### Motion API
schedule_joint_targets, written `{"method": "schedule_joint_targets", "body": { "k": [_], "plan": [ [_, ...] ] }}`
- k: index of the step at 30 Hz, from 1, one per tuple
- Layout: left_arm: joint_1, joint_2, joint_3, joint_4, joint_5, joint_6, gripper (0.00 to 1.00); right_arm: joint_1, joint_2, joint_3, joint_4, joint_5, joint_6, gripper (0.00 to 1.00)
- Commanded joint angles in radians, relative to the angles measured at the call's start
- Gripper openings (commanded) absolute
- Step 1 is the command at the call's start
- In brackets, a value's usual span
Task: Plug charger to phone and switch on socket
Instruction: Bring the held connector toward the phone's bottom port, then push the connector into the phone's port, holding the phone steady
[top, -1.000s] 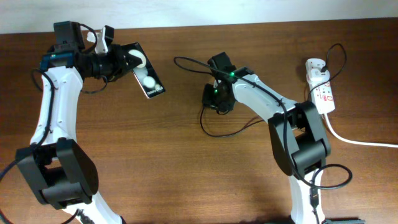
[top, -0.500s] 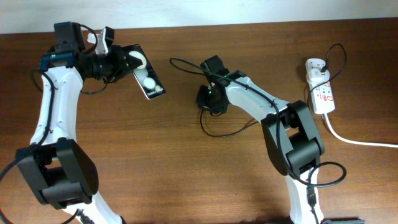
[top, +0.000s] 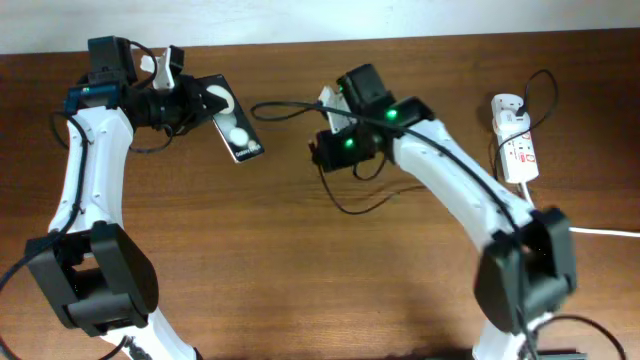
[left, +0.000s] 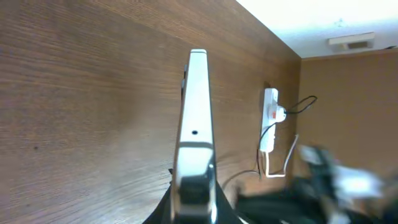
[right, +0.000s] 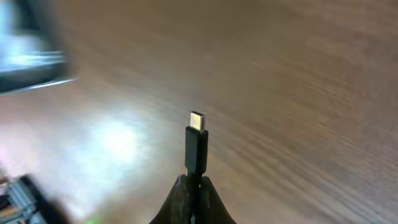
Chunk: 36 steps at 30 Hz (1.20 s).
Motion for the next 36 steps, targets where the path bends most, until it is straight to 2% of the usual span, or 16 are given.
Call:
{"method": "schedule_joint_targets", "body": {
  "k": [1,3,5,9,11,14,16,18,21,23,28,36],
  "plan": [
    [-0.001,-0.02,0.009,0.001,-0.013,0.02,0.0,-0.04,-0.122,0.002,-0.014,-0.116,-0.028,0.04],
    [-0.001,-0.02,0.009,0.001,0.008,0.047,0.0,-0.07,-0.179,0.002,-0.038,-0.197,-0.047,0.04],
    [-0.014,-0.02,0.009,0.001,0.13,0.165,0.0,-0.109,-0.252,0.002,-0.108,-0.229,-0.068,0.04],
    [-0.087,-0.02,0.009,0.009,0.313,0.296,0.0,-0.149,-0.446,-0.001,-0.266,-0.23,-0.166,0.04],
    [-0.109,-0.02,0.009,0.032,0.388,0.295,0.0,-0.151,-0.528,-0.048,-0.295,-0.241,-0.165,0.04],
    [-0.113,-0.02,0.009,0.087,0.532,0.295,0.0,-0.15,-0.652,-0.217,-0.148,-0.252,-0.055,0.04],
    [-0.113,-0.02,0.009,0.137,0.621,0.287,0.0,-0.15,-0.681,-0.372,0.049,-0.348,0.059,0.04],
    [-0.113,-0.02,0.009,0.195,0.65,0.174,0.0,-0.142,-0.664,-0.458,0.172,-0.397,0.124,0.04],
    [-0.113,-0.02,0.009,0.302,0.651,-0.063,0.0,-0.082,-0.629,-0.471,0.261,-0.397,0.166,0.04],
    [-0.113,-0.02,0.009,0.355,0.651,-0.227,0.0,-0.048,-0.594,-0.472,0.305,-0.359,0.248,0.04],
    [-0.119,-0.02,0.01,0.355,0.665,-0.26,0.0,0.021,-0.52,-0.472,0.457,-0.372,0.358,0.04],
    [-0.165,-0.02,0.01,0.355,0.655,-0.259,0.0,0.023,-0.52,-0.472,0.491,-0.37,0.363,0.04]
  ]
}}
